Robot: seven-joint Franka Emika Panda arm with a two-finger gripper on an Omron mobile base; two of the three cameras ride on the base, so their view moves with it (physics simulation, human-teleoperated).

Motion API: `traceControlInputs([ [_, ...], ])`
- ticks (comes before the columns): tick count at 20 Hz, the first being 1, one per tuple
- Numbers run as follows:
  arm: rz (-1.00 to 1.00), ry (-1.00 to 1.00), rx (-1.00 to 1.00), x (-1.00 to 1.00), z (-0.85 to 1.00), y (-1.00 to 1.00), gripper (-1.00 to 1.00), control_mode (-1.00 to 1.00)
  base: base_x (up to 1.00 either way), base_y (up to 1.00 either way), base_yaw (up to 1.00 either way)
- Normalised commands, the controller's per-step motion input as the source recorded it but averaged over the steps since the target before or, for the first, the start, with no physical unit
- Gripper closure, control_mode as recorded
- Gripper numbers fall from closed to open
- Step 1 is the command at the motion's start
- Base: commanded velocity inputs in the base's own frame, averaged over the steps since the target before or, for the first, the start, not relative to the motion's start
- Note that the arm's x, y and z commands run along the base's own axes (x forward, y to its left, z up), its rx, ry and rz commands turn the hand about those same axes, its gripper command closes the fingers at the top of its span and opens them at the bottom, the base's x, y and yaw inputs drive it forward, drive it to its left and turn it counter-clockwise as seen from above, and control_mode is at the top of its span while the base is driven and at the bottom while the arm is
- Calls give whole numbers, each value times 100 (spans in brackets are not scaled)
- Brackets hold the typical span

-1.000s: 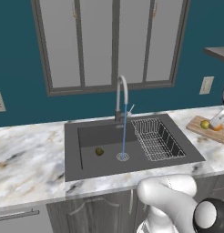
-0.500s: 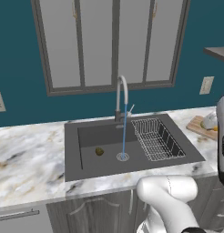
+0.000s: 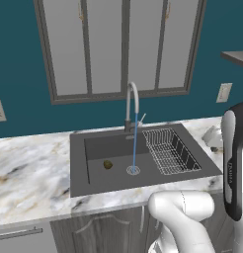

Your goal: Pick the apple, orange, kiwi from the sink and place them on the cutting board to airdry. Then turn off the sink faucet.

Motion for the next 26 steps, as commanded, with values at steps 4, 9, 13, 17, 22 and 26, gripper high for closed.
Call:
traceControlInputs([
  [4, 0, 20, 4, -14, 38, 75, -100, -100, 0, 0, 0],
  [9, 0, -5, 0, -28, 2, 74, -100, -100, 0, 0, 0],
  [13, 0, -17, -1, -8, 1, 54, -100, -100, 0, 0, 0],
  [17, 0, -12, 0, 8, 16, 47, -100, -100, 0, 0, 0],
  [22, 0, -5, 0, 29, 5, 40, -100, -100, 0, 0, 0],
  [26, 0, -1, -3, 24, -3, 31, -100, -100, 0, 0, 0],
])
